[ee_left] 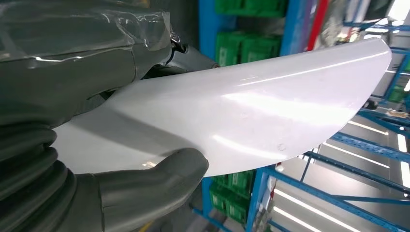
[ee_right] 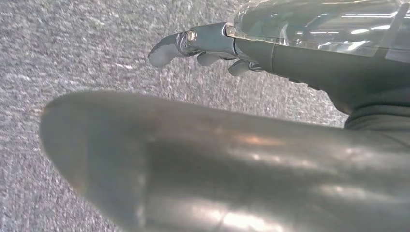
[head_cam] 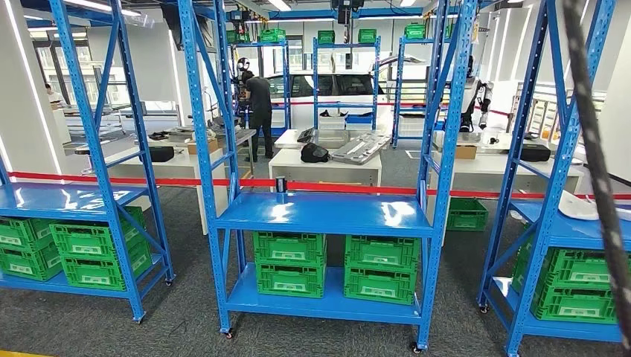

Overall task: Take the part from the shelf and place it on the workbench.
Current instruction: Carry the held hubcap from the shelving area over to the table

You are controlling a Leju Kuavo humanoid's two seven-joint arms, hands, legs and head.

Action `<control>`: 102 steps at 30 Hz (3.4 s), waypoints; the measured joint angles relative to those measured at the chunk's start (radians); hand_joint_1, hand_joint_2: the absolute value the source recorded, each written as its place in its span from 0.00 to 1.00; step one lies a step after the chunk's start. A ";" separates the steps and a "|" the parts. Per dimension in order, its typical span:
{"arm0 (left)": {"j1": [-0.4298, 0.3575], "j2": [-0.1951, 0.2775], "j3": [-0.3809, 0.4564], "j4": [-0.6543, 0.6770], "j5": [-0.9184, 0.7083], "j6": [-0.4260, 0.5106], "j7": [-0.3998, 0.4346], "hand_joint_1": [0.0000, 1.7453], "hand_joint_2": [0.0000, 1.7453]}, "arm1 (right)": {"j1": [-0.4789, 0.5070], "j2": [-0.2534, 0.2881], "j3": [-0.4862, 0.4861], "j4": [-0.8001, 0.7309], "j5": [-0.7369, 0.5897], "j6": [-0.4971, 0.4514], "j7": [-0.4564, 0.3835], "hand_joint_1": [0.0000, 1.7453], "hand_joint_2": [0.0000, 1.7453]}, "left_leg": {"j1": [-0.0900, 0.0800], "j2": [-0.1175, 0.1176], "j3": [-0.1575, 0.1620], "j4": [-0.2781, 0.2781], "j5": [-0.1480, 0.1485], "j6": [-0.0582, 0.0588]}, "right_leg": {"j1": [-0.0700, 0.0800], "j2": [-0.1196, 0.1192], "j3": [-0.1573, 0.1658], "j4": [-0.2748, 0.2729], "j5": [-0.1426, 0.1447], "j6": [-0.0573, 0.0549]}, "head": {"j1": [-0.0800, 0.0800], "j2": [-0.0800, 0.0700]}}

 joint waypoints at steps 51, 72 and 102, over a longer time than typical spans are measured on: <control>-0.067 0.042 -0.094 -0.100 -0.312 -0.141 -0.280 1.00 1.00 | 0.024 -0.044 -0.025 -0.021 0.044 0.047 -0.032 0.00 0.00 | 0.009 -0.005 -0.185 0.332 -0.126 -0.043 | 0.002 -0.028 -0.002 -0.001 0.009 -0.027 | -0.001 0.000; -0.105 0.040 -0.107 -0.101 -0.214 -0.219 -0.261 1.00 1.00 | 0.016 -0.049 -0.025 -0.024 0.054 0.054 -0.025 0.00 0.00 | 0.001 -0.098 -0.052 0.039 0.014 -0.010 | -0.013 0.040 -0.009 0.015 -0.002 0.019 | 0.009 0.000; -0.147 0.035 -0.133 -0.062 -0.197 -0.223 -0.267 1.00 1.00 | 0.016 -0.044 -0.030 -0.018 0.051 0.060 -0.024 0.00 0.00 | -0.005 -0.106 -0.065 0.043 0.026 -0.005 | -0.013 0.037 -0.034 0.038 0.003 0.021 | 0.008 0.000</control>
